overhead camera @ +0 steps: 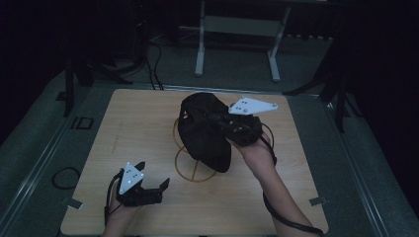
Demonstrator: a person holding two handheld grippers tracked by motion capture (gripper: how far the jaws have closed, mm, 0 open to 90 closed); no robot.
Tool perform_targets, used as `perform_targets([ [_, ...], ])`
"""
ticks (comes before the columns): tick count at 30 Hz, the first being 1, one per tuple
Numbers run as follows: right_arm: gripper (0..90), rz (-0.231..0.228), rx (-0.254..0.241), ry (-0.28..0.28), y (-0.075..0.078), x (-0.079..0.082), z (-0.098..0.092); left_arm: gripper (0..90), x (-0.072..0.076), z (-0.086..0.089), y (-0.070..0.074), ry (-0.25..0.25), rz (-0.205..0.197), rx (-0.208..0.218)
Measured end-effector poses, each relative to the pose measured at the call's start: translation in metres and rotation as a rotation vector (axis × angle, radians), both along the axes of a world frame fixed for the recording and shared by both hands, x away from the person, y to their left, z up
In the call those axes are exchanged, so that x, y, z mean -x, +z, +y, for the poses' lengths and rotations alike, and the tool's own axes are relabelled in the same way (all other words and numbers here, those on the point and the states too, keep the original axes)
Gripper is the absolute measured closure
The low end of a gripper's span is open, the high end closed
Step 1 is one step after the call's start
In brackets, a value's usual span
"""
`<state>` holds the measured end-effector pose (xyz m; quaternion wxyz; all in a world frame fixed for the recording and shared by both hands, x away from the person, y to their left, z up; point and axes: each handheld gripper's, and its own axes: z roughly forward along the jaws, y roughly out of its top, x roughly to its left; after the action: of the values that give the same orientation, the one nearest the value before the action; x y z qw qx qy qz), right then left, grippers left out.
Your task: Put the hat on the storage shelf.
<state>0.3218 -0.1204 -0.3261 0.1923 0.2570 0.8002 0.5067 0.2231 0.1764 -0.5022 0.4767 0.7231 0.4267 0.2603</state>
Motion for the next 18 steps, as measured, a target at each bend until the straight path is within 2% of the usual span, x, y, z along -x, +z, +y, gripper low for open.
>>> perform_targets([
  [14, 85.6, 0.036, -0.016, -0.004, -0.011, -0.003, 0.006, 2.9, 0.0, -0.001, -0.004, -0.002, 0.01, 0.003],
  [18, 80.0, 0.045, -0.012, 0.014, -0.013, -0.003, 0.009, 2.9, 0.0, 0.0, -0.003, 0.001, 0.009, 0.007],
])
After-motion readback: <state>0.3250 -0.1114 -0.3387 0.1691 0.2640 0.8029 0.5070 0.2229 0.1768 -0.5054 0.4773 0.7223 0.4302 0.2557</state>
